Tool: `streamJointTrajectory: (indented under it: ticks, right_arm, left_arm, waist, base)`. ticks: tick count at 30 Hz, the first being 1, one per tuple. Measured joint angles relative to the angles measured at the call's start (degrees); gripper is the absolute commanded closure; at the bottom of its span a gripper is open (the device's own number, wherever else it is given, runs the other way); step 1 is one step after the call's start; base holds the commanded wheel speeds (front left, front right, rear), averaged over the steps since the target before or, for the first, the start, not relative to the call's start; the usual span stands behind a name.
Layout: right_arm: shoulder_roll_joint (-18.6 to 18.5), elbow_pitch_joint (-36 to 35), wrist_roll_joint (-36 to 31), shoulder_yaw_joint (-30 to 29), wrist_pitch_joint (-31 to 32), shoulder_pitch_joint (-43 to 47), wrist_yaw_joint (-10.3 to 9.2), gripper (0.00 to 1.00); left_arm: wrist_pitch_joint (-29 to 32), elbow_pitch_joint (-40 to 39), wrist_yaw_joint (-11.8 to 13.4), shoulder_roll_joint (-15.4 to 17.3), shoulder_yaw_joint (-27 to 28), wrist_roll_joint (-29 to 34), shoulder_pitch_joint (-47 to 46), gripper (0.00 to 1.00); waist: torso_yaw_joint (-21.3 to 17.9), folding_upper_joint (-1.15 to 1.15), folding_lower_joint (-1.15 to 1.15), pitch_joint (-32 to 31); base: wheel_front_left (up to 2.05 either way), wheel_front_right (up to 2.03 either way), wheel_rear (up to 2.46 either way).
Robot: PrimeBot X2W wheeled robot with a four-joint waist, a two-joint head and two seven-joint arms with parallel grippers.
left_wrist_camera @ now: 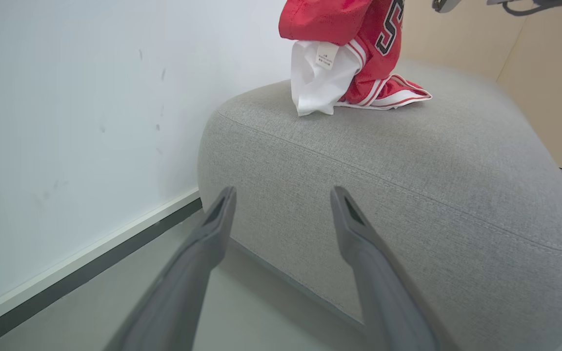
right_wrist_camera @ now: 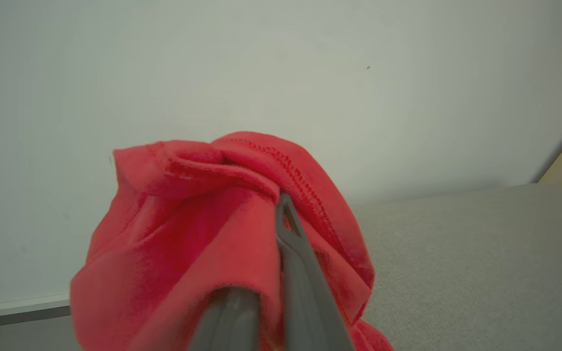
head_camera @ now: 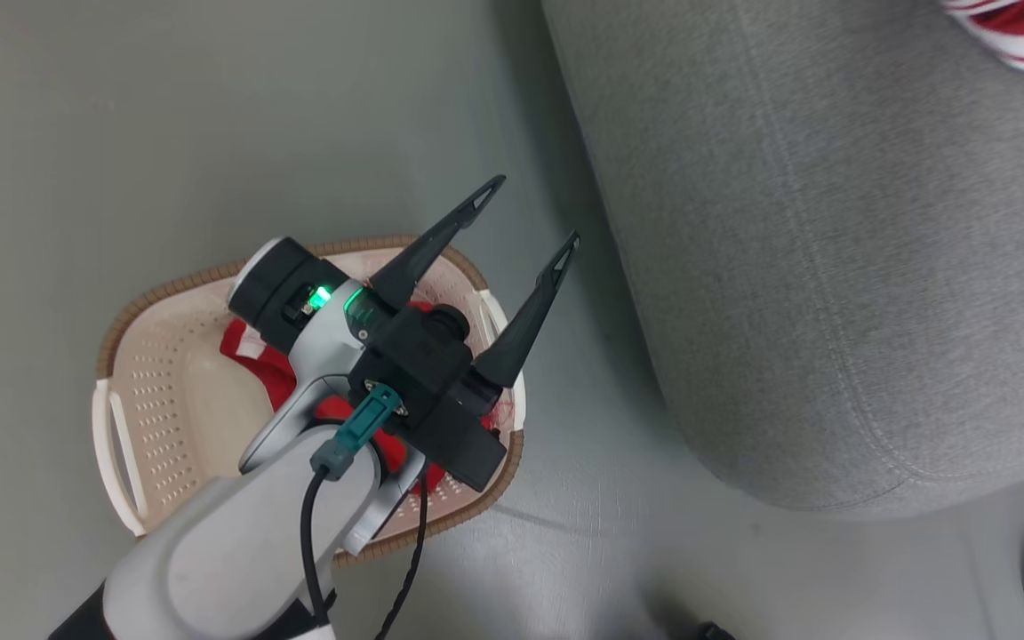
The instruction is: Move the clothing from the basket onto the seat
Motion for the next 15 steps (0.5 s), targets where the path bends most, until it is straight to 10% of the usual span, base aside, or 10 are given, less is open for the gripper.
streamJointTrajectory:
  ticks: [9,11,15]
  right_arm:
    - [3.54,6.17,0.22,1.30,-1.51,2.85,0.00,0.95]
    - [3.83,6.68,-0.62,2.36,-1.86,3.18,0.03,0.79]
    - [4.33,6.99,-1.42,3.43,-2.37,3.52,0.63,0.00]
  left_arm:
    - [-0.01,0.46,0.09,-0.02,-0.16,0.90,-0.94,0.00]
    - [-0.02,0.67,0.09,0.11,-0.13,0.96,-0.93,0.00]
    - [-0.56,1.08,0.10,0.03,-0.02,0.99,-0.83,0.00]
  waist:
    - [0.82,0.00,0.00,4.80]
    - [1.02,0.00,0.00,4.83]
    - [0.97,0.00,-0.01,4.31]
  base:
    - [0.00,0.00,0.00]
    - [0.00,0.00,0.00]
    - [0.00,0.00,0.00]
